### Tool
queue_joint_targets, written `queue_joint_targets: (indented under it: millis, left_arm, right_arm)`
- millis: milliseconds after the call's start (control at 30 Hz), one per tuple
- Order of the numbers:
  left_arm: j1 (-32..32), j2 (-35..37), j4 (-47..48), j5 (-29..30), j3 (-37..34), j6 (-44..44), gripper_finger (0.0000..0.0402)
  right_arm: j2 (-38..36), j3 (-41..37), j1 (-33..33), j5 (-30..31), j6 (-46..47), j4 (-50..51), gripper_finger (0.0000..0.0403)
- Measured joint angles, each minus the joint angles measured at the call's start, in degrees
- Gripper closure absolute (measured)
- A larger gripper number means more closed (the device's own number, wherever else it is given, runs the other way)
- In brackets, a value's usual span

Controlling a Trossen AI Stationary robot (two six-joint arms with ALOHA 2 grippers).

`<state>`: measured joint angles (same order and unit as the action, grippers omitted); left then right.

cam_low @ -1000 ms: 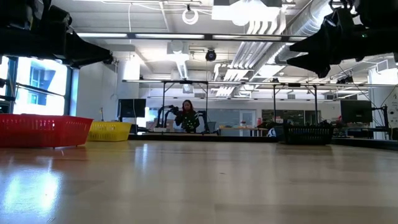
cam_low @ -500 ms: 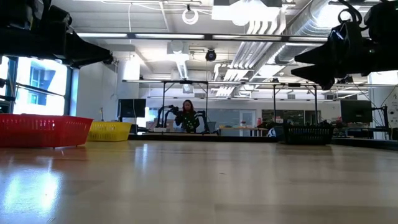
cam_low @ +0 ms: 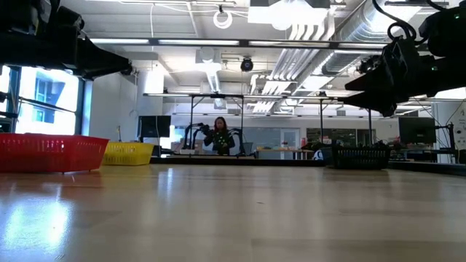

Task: Sort & place blocks by color
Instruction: Return to Home Position

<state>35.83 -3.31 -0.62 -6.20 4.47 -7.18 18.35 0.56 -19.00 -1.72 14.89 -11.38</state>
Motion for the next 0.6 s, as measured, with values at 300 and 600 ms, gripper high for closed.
queue_joint_targets:
  millis: [300,600]
  left_arm:
    - [0.0,0.0,0.0,-0.01,-0.02,-0.05,0.0213]
    - [0.02,0.0,0.0,-0.02,0.0,-0.04,0.0213]
  right_arm:
    - [0.02,-0.02,0.0,0.0,0.1,0.0,0.0153]
    - [0.01,-0.04,0.0,0.0,0.09,0.0,0.0153]
